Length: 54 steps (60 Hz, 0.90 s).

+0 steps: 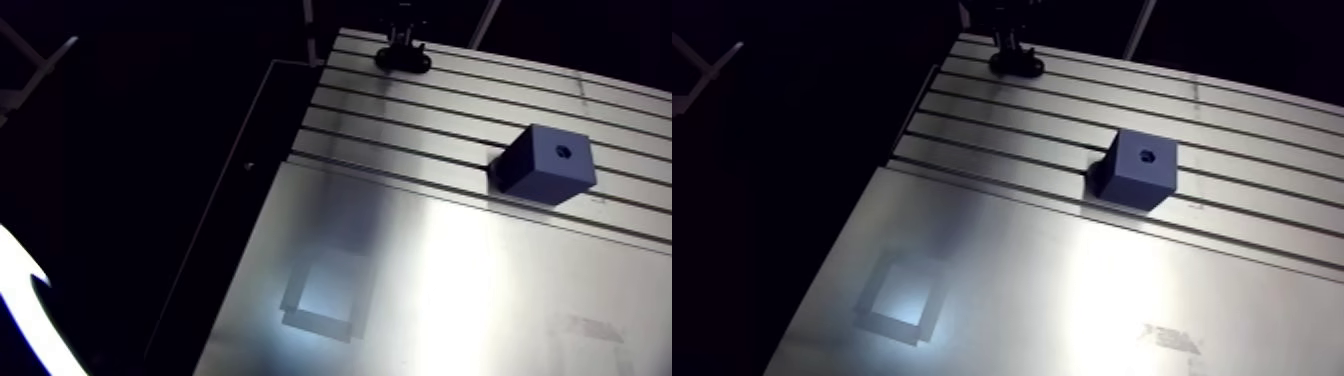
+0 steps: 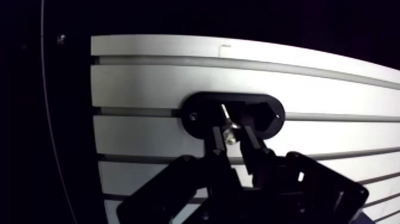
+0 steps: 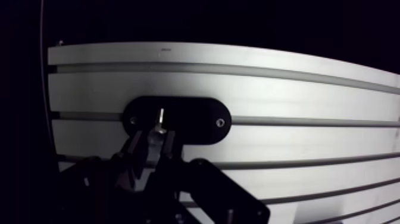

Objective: Pick up the M10 bolt and insert it into the hex recess until seated.

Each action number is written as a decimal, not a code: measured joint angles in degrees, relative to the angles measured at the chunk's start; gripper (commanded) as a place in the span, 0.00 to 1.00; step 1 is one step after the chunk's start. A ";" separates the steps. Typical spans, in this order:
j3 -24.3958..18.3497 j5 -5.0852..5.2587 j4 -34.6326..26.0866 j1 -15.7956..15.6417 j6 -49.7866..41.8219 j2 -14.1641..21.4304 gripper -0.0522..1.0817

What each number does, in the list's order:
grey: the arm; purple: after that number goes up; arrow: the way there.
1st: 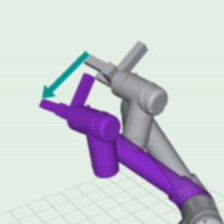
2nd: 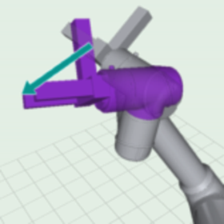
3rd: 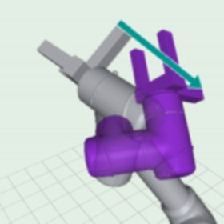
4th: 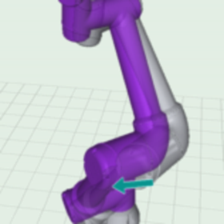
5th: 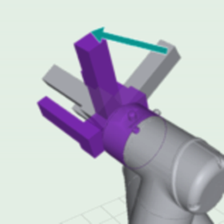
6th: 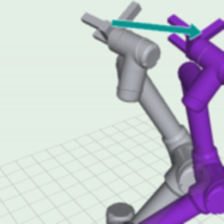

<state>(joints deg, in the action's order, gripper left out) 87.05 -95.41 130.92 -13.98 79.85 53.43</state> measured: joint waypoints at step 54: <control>-0.20 0.27 -0.60 0.25 0.64 2.66 0.76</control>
<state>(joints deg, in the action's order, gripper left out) 86.85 -95.15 130.33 -13.73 80.48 56.09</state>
